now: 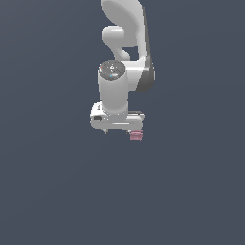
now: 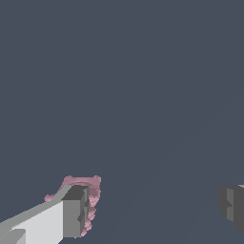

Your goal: Pick up the object and move it to a goal position.

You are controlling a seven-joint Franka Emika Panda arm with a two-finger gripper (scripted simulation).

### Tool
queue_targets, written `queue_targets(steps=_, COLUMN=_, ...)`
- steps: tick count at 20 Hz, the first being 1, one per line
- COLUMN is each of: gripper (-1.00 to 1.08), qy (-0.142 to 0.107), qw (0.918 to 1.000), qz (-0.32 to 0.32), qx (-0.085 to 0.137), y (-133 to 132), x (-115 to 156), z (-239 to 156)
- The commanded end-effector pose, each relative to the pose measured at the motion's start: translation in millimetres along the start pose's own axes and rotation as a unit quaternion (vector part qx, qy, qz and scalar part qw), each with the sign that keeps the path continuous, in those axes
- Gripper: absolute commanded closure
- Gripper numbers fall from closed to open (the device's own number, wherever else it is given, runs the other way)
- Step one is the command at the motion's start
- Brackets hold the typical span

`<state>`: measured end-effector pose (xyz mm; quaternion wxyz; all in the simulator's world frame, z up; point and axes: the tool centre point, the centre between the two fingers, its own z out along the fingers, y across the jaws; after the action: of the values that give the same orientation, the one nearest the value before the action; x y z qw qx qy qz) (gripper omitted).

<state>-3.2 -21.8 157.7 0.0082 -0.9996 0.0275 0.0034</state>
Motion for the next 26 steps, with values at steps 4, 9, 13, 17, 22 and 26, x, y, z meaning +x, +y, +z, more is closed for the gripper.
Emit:
queue_targets(steps=4, gripper=-0.92, qy=0.000, qw=0.9999, qz=-0.014, qx=0.000, y=-1, x=-1, z=2)
queue_targets(steps=9, gripper=-0.92, qy=-0.001, qw=0.9988, qz=-0.048, qx=-0.002, y=-5, x=-4, z=5)
queue_targets(steps=13, gripper=-0.92, qy=-0.001, qw=0.9961, qz=-0.088, qx=-0.003, y=-10, x=-8, z=9)
queue_targets(steps=17, gripper=-0.92, qy=-0.002, qw=0.9902, qz=-0.140, qx=-0.004, y=-15, x=-13, z=14)
queue_targets(steps=22, gripper=-0.92, qy=-0.003, qw=0.9761, qz=-0.217, qx=-0.006, y=-24, x=-21, z=22)
queue_targets(steps=26, gripper=-0.92, qy=-0.004, qw=0.9601, qz=-0.280, qx=-0.007, y=-32, x=-27, z=28)
